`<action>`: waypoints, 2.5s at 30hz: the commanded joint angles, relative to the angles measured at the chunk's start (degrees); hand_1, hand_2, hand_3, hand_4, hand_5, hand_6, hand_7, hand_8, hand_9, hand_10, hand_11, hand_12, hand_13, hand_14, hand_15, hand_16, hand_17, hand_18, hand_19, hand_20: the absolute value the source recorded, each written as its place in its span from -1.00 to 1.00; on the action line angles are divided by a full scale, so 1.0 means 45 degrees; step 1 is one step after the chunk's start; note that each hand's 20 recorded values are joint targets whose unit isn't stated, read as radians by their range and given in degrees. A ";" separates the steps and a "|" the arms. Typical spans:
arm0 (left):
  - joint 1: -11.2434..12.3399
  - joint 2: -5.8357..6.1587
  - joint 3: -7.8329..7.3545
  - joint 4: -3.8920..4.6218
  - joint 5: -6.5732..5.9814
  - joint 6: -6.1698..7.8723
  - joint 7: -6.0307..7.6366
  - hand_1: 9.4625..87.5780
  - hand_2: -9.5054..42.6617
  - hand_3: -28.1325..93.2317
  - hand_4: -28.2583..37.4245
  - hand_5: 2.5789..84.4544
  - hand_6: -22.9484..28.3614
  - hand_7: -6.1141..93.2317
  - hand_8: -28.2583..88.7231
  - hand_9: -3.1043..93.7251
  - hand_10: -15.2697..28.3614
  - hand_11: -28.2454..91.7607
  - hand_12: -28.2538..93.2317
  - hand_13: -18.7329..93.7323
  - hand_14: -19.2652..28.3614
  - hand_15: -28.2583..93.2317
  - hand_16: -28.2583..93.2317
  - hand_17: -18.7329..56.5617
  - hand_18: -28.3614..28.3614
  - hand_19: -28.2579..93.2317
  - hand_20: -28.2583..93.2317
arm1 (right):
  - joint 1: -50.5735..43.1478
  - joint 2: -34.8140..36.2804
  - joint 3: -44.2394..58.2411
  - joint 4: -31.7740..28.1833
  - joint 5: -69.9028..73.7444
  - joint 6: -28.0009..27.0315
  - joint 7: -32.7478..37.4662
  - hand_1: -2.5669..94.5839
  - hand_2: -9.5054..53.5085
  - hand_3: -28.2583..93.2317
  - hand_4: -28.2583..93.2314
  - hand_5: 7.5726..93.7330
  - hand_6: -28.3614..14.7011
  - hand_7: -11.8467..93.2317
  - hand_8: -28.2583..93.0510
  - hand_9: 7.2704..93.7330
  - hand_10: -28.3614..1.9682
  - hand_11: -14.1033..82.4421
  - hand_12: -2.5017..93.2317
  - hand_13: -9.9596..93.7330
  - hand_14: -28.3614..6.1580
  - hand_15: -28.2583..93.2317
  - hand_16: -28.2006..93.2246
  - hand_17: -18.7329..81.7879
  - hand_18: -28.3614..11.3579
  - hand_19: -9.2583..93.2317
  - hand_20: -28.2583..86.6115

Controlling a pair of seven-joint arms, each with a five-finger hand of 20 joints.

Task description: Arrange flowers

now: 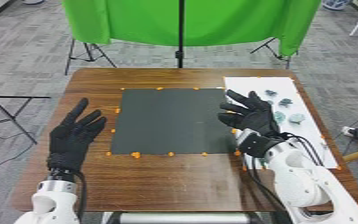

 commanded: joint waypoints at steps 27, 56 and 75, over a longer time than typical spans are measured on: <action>0.0469 0.0117 -0.0305 -0.0248 -0.0043 0.0157 0.0224 -0.65 -0.21 0.72 -1.00 -0.24 0.13 -0.64 -0.70 -0.22 0.64 -0.13 -0.37 -0.24 0.98 0.28 -0.68 -0.77 1.00 0.41 -0.54 | -0.2830 0.2325 0.2263 -0.3180 -0.6768 0.3880 0.3492 -0.53 -0.55 0.76 -1.00 0.07 0.30 -0.50 -0.75 0.13 -0.23 -0.29 -0.66 0.06 -0.38 0.34 -0.36 -0.46 -0.79 0.40 -0.02; 0.0551 0.0188 -0.0305 -0.0246 -0.0060 0.0130 0.0343 -0.65 -0.21 0.73 -0.99 -0.24 0.13 -0.63 -0.70 -0.22 0.64 -0.13 -0.37 -0.24 0.99 0.28 -0.68 -0.77 1.00 0.41 -0.55 | -0.0031 0.3156 -0.2838 -0.2727 -1.9636 0.2154 1.3851 -0.30 -0.85 0.71 -0.95 0.36 0.05 -0.46 -0.74 0.43 -0.36 0.02 -0.62 0.42 -0.30 0.54 -0.38 -0.11 -0.96 0.81 -0.15; 0.0573 0.0171 -0.0379 -0.0255 -0.0081 0.0163 0.0298 -0.65 -0.21 0.73 -0.99 -0.24 0.13 -0.63 -0.70 -0.22 0.63 -0.13 -0.37 -0.24 0.99 0.28 -0.68 -0.77 1.00 0.41 -0.55 | 0.2596 0.2896 -0.6296 -0.0625 -2.0743 -0.4485 1.4292 -0.26 -0.90 0.65 -0.93 0.44 0.01 -0.47 -0.72 0.47 -0.42 0.05 -0.59 0.47 -0.26 0.57 -0.35 -0.07 -1.00 0.89 -0.22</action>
